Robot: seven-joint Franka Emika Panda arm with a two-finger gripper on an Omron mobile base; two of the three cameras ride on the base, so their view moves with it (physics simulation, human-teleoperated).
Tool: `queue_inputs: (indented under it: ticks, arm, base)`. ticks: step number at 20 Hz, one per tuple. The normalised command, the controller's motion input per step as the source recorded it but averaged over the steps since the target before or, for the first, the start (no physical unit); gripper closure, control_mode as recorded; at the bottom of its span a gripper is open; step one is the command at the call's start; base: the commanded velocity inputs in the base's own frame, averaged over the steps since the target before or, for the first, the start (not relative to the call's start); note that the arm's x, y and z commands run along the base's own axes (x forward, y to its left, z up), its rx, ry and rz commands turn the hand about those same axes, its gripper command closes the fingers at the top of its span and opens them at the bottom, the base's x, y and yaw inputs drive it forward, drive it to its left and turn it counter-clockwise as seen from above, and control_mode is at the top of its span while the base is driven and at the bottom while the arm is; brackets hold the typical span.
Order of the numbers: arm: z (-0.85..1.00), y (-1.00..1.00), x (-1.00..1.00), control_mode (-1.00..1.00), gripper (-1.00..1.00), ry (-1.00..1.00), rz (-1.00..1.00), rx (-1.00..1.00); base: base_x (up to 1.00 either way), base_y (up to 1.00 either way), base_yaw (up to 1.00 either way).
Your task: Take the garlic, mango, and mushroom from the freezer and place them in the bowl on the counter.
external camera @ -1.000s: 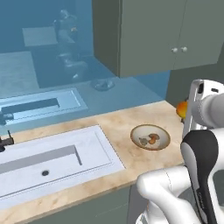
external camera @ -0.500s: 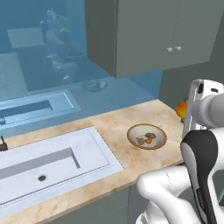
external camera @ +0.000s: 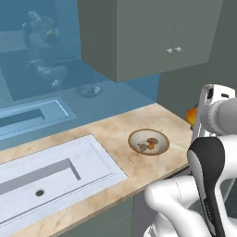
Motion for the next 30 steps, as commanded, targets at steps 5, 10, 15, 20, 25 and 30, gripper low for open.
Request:
queue_inputs:
  ticks: [5, 10, 15, 20, 25, 30]
  arm:
    - [-0.52, -0.19, 0.16, -1.0, 1.0, 0.26, -0.01, 0.15]
    - [-0.7, -0.31, 0.23, -1.0, 1.0, 0.36, 0.0, 0.27]
    - [-0.44, -0.11, 0.59, -1.0, 1.0, 0.14, -0.03, 0.19]
    - [-0.3, 0.0, 0.54, -1.0, 1.0, 0.08, -0.07, 0.04]
    - [-0.4, 0.02, 0.5, -1.0, 1.0, 0.12, -0.07, 0.0]
    - [-0.39, 0.01, 0.44, -1.0, 1.0, 0.05, -0.07, 0.0]
  base:
    - [0.0, 0.0, 0.0]
    - [0.0, 0.0, 0.0]
    - [0.0, 0.0, 0.0]
    - [0.0, 0.0, 0.0]
    - [0.0, 0.0, 0.0]
    - [0.0, 0.0, 0.0]
